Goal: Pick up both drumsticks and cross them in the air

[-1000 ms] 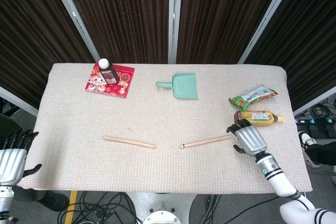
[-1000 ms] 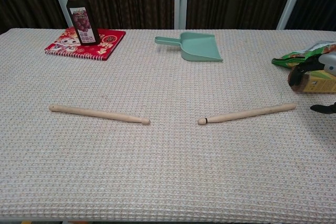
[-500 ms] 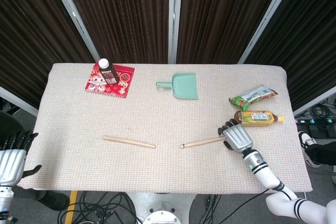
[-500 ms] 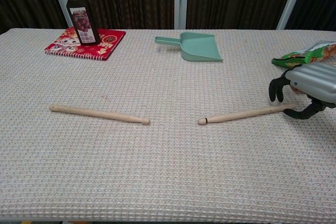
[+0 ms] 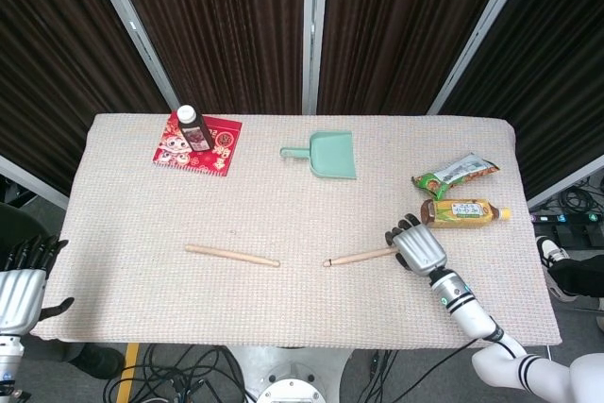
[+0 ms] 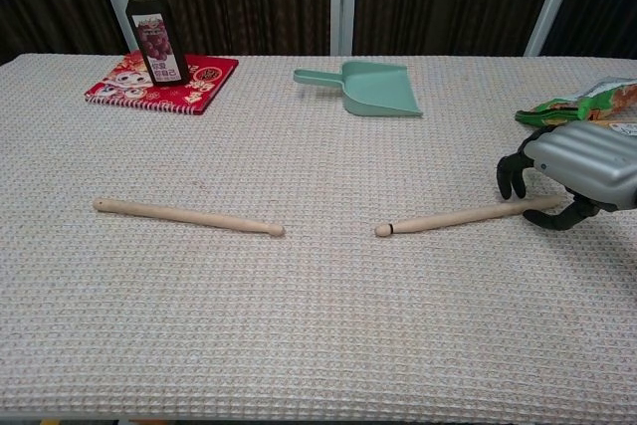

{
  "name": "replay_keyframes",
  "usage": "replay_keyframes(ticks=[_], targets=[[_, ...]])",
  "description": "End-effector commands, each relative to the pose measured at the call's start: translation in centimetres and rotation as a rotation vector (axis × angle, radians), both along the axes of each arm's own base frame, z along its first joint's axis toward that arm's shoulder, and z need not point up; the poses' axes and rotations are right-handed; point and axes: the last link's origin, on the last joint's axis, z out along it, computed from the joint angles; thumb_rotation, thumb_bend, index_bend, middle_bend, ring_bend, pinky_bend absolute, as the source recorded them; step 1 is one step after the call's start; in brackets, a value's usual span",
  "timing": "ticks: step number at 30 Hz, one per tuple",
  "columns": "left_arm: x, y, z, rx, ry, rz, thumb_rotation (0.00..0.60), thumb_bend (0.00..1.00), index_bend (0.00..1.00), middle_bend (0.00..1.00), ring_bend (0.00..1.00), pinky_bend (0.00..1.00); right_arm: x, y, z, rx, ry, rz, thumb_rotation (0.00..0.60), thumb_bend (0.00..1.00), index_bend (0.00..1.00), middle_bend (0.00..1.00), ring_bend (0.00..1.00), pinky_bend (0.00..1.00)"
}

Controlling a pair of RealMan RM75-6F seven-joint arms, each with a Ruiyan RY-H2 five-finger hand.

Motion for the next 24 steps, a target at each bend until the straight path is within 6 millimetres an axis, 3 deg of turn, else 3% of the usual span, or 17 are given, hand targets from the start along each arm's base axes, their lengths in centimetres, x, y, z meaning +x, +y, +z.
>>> replay_keyframes(ticks=[1,13,17,24], targets=[[-0.07,-0.02,0.02,0.001,-0.001,0.002,0.600,0.04,0.16,0.10,0.04,0.10,0.02,-0.01,-0.06,0.000,0.000,0.001,0.600,0.28,0.47,0.48,0.30,0.21],[-0.18,-0.08,0.02,0.002,-0.003,0.004,0.600,0.04,0.16,0.10,0.04,0.10,0.03,-0.20,-0.19,-0.001,0.014,0.005,0.600,0.28,0.50,0.49,0.30,0.21],[-0.26,-0.12,0.05,0.002,-0.005,0.005,0.600,0.04,0.16,0.10,0.04,0.10,0.06,-0.13,-0.31,0.002,0.013,0.007,0.600,0.22,0.51,0.48,0.30,0.21],[-0.35,-0.13,0.03,0.002,-0.008,0.005,0.600,0.04,0.16,0.10,0.04,0.10,0.15,-0.22,-0.45,0.006,0.015,0.006,0.600,0.22,0.50,0.48,0.30,0.21]])
